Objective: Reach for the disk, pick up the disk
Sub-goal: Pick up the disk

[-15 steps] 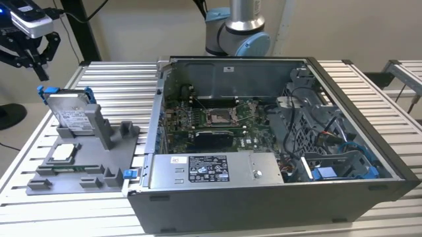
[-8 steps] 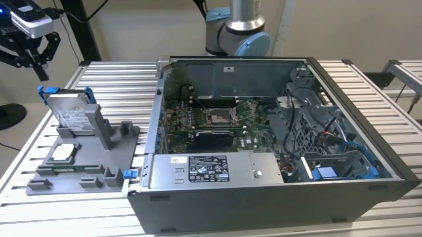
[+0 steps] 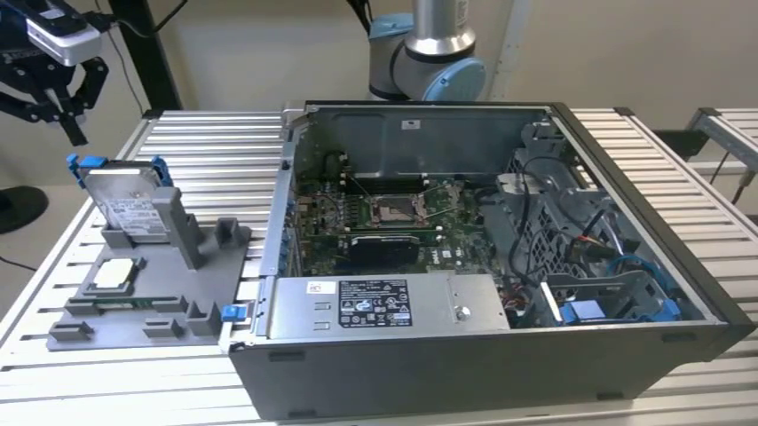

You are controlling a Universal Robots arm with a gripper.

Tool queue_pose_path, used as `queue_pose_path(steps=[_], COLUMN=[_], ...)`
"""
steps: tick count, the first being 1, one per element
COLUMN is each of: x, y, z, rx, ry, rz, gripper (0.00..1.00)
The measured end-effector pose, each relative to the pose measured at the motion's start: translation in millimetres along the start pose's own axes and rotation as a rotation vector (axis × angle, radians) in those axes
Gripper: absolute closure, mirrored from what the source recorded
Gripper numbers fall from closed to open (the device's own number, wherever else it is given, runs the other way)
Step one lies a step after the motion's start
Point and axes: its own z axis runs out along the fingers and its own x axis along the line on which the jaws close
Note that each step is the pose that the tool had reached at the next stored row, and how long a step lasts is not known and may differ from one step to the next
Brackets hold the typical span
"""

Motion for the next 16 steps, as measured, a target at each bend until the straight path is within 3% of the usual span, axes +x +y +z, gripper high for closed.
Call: queue_pose_path(steps=[16], x=[0.0], y=[0.0], z=[0.0], rx=[0.0001], ry=[0.0111], rz=[-0.291], gripper=[1.0])
